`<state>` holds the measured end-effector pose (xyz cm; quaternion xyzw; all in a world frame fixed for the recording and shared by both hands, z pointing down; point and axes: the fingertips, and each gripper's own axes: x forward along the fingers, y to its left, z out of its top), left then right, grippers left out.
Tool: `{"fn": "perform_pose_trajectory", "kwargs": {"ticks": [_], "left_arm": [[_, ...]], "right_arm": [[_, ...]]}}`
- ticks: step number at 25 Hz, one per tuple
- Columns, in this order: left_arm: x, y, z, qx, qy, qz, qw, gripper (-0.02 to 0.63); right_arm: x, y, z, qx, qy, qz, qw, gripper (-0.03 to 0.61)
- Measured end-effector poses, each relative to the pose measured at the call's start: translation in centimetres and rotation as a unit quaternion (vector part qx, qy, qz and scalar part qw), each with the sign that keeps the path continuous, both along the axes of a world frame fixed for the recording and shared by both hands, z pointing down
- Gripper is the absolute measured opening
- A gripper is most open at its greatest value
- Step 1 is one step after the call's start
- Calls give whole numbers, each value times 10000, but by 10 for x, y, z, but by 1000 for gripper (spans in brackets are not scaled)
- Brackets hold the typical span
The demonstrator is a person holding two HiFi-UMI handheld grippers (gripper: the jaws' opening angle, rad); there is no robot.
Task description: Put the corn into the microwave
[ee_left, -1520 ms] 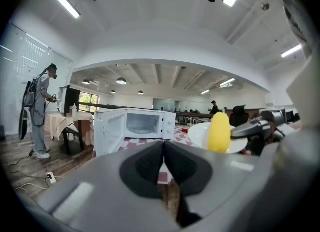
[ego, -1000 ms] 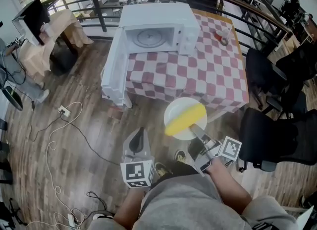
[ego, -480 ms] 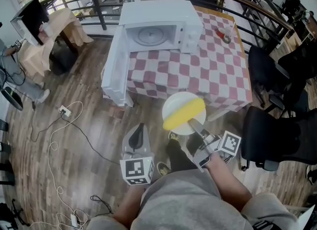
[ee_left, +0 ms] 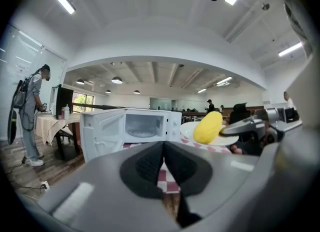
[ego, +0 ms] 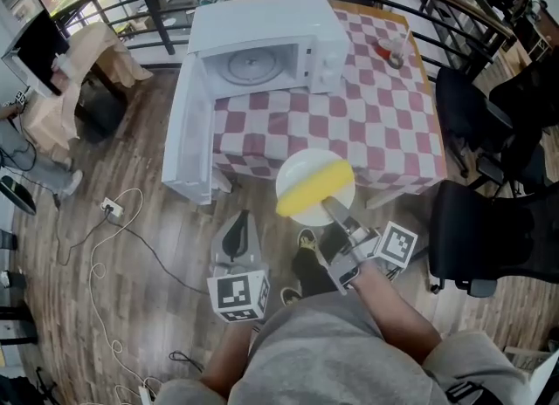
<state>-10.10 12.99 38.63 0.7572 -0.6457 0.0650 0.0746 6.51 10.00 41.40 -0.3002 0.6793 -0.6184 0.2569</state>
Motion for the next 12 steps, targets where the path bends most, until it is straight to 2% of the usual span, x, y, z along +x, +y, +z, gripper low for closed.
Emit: {"fn": "perform_pose_trajectory", "kwargs": {"ticks": [12], "left_arm": [[0,-90,1,-118,-61,89,9999,11]], "right_arm": [[-2,-80,5,-60,34,-43,10000,26]]}}
